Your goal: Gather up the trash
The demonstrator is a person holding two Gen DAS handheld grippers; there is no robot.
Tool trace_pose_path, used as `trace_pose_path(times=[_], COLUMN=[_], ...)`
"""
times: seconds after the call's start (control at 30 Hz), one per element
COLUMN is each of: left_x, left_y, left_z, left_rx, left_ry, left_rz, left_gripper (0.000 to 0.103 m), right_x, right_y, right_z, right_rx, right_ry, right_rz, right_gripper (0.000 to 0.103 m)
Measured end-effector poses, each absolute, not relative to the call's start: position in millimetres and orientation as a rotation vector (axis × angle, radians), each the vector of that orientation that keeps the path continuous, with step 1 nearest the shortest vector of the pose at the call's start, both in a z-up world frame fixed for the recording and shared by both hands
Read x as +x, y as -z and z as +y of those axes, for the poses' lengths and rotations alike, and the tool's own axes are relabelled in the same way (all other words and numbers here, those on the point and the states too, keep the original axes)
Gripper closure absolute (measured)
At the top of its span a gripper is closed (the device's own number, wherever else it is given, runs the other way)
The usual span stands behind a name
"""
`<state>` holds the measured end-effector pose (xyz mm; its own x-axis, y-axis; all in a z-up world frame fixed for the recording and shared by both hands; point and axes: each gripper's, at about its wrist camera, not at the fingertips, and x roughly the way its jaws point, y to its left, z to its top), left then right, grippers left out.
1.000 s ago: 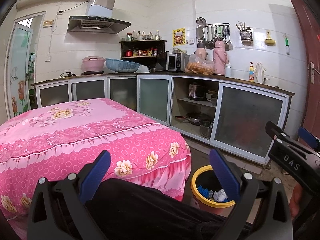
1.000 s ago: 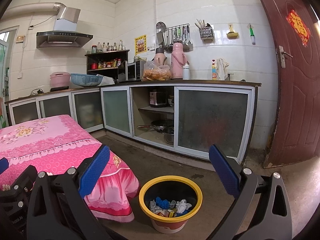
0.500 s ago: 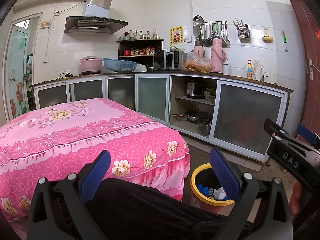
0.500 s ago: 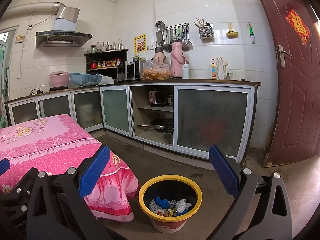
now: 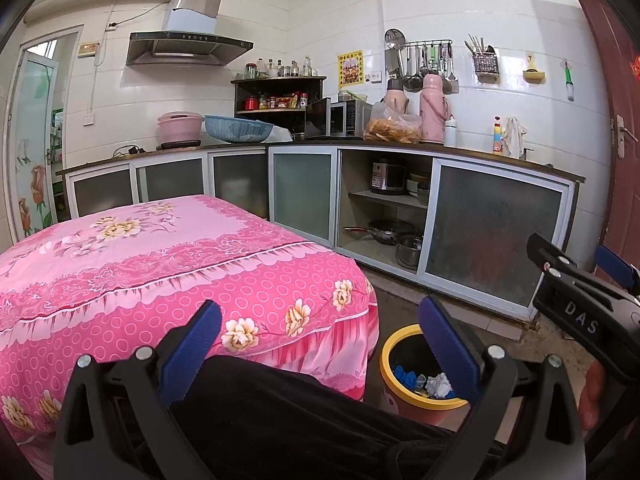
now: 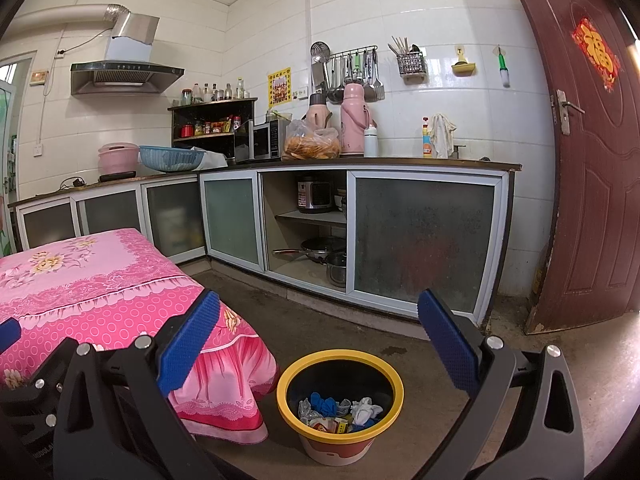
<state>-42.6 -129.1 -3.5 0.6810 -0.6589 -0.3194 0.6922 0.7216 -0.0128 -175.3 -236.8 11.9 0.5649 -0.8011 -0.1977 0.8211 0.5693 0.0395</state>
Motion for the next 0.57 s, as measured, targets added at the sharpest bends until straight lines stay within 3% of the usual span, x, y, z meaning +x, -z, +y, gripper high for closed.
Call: trace_pose_path(times=[0.57], left_x=[-31], left_y=[8], left_z=[-126], left_rx=[0.109], left_ry=[0.762], left_rz=[0.353], left_gripper=[0.008], right_x=[-175], right_y=[-12], right_z=[-236], right_rx=[0.132], right_ry=[0.958], right_rz=[0.165], right_gripper=[0.008])
